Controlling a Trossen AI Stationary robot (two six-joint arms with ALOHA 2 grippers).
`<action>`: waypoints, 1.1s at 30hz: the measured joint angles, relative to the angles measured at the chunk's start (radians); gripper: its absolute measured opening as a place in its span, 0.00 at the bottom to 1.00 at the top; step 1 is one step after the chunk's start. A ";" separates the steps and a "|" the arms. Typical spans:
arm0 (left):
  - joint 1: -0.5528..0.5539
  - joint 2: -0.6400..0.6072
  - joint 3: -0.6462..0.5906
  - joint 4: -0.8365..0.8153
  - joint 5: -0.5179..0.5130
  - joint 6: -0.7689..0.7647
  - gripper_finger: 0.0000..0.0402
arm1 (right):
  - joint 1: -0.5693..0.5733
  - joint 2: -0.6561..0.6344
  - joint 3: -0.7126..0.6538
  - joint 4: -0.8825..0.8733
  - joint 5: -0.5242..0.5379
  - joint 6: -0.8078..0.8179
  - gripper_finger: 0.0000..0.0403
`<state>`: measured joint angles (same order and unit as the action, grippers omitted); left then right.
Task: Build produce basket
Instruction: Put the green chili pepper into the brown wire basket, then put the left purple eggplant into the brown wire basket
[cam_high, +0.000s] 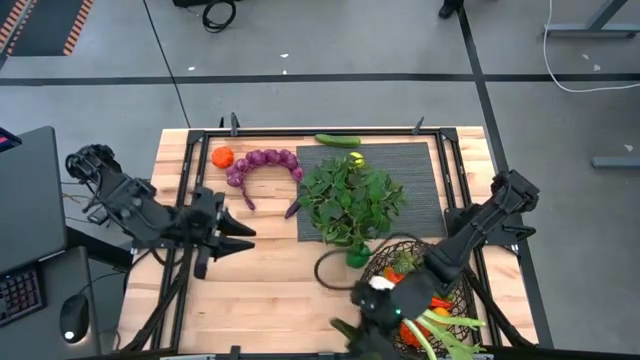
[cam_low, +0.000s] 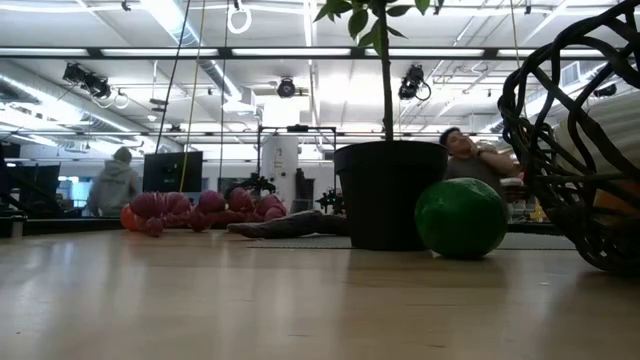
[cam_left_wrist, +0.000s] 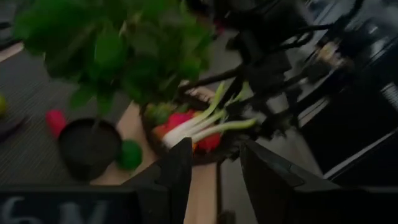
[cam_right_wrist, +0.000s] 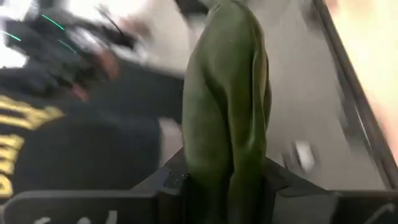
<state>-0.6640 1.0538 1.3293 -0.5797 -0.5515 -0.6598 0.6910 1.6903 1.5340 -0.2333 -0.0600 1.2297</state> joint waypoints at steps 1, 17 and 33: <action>0.000 0.007 0.000 -0.014 -0.001 -0.002 0.34 | 0.010 -0.004 0.000 -0.070 -0.043 0.044 0.25; 0.112 0.028 0.000 -0.531 -0.066 -0.351 0.36 | 0.150 -0.030 -0.001 -0.808 -0.252 0.361 0.33; 0.388 0.223 0.000 -0.522 0.097 -0.201 0.75 | 0.187 -0.047 -0.001 -1.069 -0.126 0.386 0.77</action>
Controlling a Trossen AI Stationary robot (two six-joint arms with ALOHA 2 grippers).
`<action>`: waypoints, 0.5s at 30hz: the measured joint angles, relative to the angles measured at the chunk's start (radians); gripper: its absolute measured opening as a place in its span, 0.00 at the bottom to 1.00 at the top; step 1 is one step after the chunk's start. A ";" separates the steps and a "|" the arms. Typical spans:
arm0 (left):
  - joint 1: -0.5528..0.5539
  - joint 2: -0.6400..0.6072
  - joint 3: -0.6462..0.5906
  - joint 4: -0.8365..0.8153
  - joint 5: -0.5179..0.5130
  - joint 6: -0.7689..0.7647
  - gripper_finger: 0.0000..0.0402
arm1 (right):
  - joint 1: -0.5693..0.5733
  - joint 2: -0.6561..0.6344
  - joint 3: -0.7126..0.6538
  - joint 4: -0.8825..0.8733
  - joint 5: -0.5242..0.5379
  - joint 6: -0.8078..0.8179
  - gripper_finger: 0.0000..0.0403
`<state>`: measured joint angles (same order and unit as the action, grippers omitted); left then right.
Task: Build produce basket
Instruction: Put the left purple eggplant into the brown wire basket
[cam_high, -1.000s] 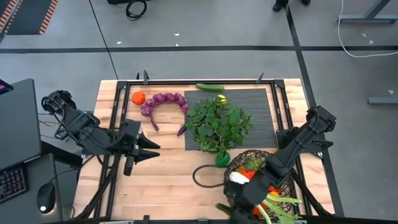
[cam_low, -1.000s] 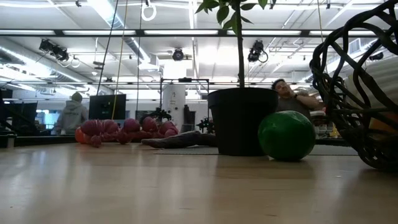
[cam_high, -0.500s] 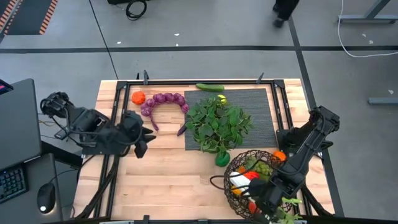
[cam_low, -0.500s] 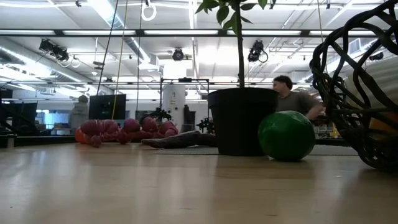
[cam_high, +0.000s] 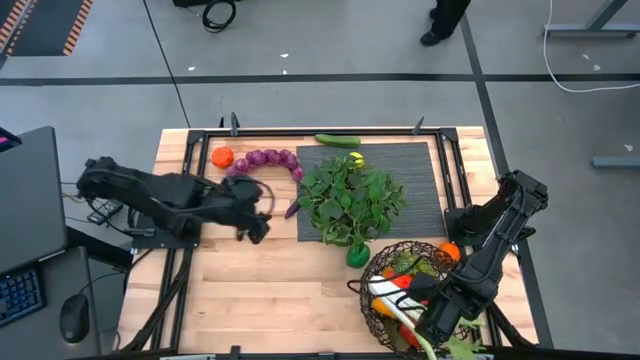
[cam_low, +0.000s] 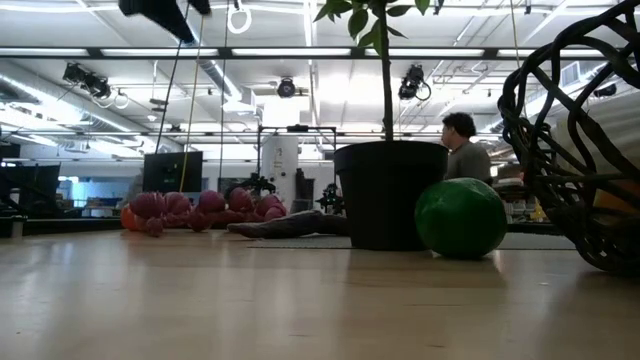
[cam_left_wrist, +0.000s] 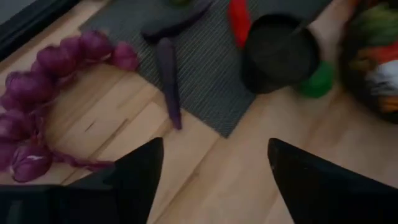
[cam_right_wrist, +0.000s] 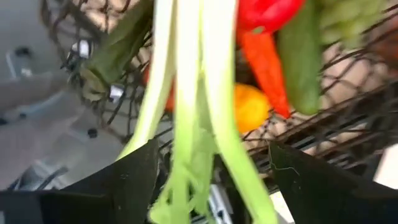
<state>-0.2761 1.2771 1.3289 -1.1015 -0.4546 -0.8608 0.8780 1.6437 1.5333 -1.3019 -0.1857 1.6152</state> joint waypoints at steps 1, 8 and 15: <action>0.015 0.025 0.000 0.001 0.016 0.009 0.76 | 0.000 -0.010 0.000 -0.019 0.019 0.011 0.77; 0.133 0.211 -0.001 0.010 0.214 0.171 0.79 | 0.030 -0.141 0.000 -0.039 0.285 0.115 0.75; 0.227 0.275 -0.001 0.113 0.250 0.323 0.79 | 0.098 -0.270 0.000 0.057 0.538 0.199 0.72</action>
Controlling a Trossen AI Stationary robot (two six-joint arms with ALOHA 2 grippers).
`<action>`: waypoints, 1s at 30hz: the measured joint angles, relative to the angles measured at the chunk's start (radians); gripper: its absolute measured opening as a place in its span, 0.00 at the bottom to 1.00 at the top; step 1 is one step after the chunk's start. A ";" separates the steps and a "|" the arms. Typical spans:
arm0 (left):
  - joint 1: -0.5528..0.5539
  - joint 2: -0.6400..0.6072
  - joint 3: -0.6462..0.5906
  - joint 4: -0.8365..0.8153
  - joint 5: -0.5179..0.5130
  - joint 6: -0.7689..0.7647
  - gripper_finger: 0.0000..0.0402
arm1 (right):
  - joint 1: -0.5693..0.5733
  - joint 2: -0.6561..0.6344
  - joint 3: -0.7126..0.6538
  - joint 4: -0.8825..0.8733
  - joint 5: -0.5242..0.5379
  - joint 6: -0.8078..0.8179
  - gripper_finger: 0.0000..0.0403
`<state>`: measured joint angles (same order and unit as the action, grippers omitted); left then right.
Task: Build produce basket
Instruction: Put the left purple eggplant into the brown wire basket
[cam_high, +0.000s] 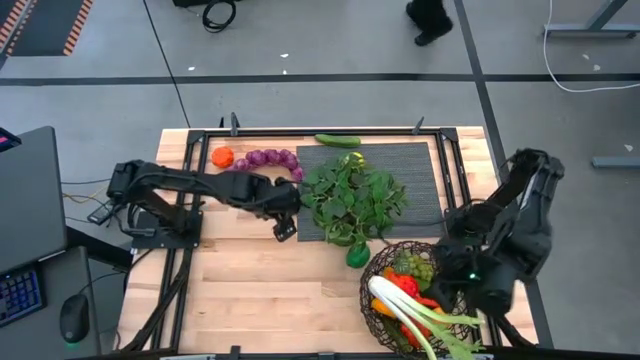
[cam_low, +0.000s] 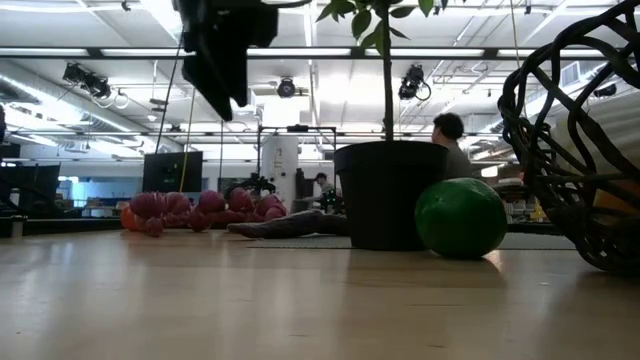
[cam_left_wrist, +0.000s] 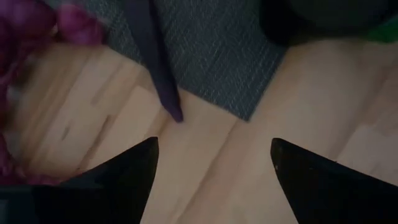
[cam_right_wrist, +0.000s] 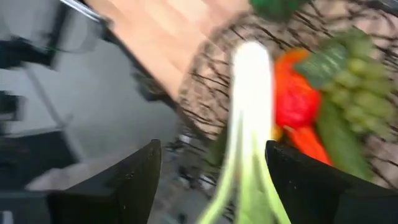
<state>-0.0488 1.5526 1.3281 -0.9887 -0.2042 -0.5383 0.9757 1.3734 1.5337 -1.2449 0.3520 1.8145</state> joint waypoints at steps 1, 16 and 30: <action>0.019 0.001 0.000 0.006 0.000 0.015 0.79 | 0.011 -0.008 0.000 0.014 0.026 0.001 0.72; 0.286 -0.010 -0.294 0.386 0.224 0.159 0.78 | 0.008 -0.019 0.000 0.015 0.179 0.153 0.69; 0.355 -0.003 -0.485 0.786 0.275 0.155 0.78 | -0.064 0.000 0.000 0.039 0.060 0.236 0.69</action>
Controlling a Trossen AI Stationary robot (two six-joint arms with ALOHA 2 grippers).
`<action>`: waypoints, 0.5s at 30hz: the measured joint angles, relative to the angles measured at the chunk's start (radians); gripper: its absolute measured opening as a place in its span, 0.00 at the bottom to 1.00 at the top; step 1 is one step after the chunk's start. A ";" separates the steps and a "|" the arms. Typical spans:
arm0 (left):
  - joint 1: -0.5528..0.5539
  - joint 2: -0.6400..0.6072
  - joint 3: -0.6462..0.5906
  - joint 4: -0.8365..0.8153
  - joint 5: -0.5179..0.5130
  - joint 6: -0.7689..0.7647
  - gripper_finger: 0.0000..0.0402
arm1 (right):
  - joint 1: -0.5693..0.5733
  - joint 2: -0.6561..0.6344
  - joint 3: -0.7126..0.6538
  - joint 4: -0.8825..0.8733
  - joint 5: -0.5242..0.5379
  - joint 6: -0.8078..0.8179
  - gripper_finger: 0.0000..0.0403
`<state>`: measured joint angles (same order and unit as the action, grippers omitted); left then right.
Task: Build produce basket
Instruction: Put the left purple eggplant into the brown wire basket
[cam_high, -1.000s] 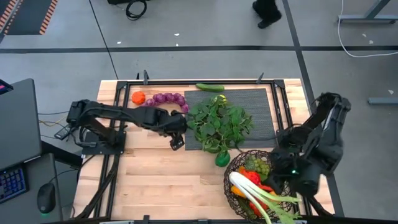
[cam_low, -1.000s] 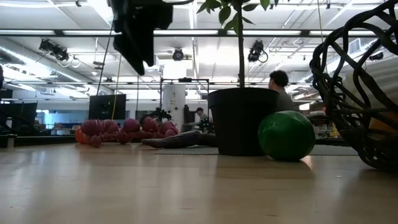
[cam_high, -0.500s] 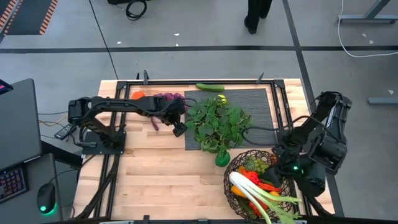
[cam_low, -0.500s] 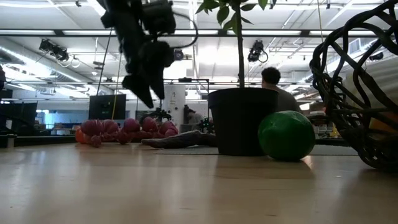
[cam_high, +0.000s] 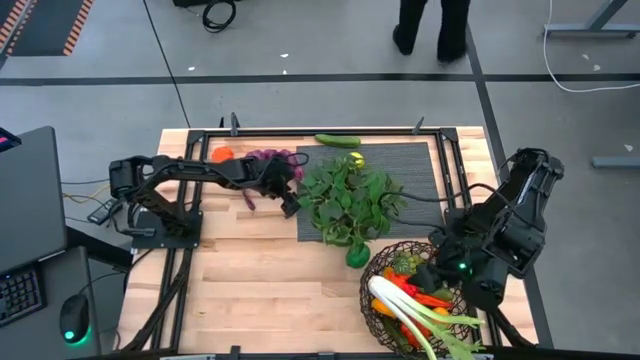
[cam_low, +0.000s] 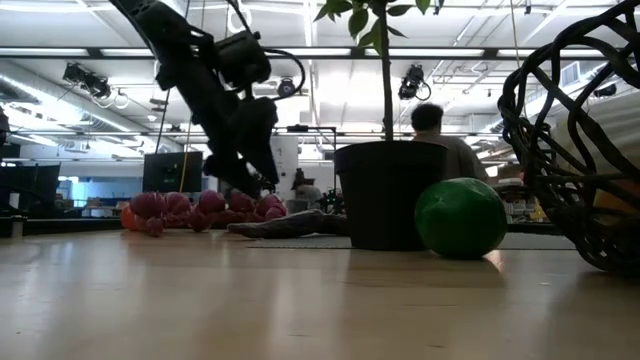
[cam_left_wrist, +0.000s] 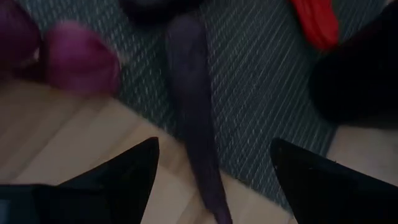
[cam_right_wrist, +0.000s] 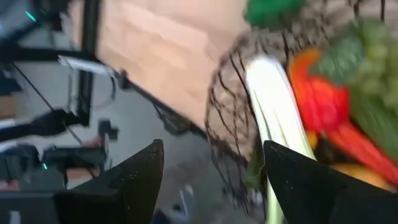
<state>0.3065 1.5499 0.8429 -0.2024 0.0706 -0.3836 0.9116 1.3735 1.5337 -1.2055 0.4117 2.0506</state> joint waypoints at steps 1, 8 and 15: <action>0.000 0.012 0.000 0.022 -0.007 0.002 0.78 | -0.003 0.000 0.000 0.002 -0.027 0.010 0.69; 0.007 0.118 -0.002 0.044 0.023 -0.002 0.78 | 0.003 0.000 0.000 0.009 -0.053 0.092 0.69; -0.010 0.172 -0.002 0.061 0.040 0.011 0.78 | 0.003 0.000 0.000 0.031 -0.054 0.046 0.69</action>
<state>0.2962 1.7214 0.8413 -0.1418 0.1104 -0.3729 0.9146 1.3735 1.5337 -1.1742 0.3574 2.0968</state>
